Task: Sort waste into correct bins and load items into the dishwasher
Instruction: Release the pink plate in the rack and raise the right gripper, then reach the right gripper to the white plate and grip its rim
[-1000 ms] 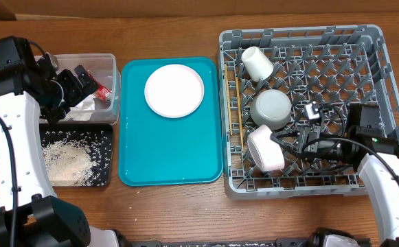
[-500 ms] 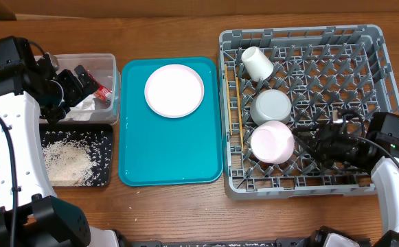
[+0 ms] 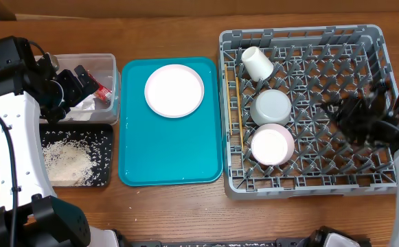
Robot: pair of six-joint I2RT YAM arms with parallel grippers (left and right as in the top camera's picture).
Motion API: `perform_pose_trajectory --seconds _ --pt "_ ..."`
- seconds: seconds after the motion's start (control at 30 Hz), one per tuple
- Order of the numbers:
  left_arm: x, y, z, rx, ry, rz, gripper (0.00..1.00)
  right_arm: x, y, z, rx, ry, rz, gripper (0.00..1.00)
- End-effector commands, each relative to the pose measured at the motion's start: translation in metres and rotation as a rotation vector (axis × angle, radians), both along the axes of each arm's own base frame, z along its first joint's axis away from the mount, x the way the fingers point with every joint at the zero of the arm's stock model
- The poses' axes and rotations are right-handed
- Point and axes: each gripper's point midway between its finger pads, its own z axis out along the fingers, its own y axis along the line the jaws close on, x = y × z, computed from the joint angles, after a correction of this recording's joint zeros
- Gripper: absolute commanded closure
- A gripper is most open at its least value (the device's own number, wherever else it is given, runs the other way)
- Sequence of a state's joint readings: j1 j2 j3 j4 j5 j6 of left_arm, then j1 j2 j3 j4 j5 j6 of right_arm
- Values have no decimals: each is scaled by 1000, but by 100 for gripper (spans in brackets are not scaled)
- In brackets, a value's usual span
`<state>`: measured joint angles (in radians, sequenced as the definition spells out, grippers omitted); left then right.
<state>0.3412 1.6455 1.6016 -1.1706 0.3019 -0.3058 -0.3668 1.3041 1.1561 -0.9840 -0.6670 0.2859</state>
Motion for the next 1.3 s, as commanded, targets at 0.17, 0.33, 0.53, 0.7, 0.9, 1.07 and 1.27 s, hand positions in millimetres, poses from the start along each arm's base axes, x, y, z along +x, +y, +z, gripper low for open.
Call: perform_pose_trajectory --seconds 0.17,0.33,0.53,0.7,0.9,1.07,1.27 --pt "1 0 13 25 -40 -21 0 43 79 99 -395 -308 213 49" --pt "1 0 13 25 -40 -21 0 64 193 86 -486 -441 402 50" --pt "1 0 13 25 -40 -21 0 83 301 9 -521 -449 572 48" --pt "1 0 13 25 -40 -21 0 92 358 -82 -530 -406 668 40" --pt "1 0 13 25 -40 -21 0 91 376 -175 -535 -305 742 49" --pt "1 0 13 25 -40 -21 0 64 391 -194 -402 -219 849 79" --pt "1 0 13 25 -40 -21 0 1 413 -180 -71 -5 989 82"
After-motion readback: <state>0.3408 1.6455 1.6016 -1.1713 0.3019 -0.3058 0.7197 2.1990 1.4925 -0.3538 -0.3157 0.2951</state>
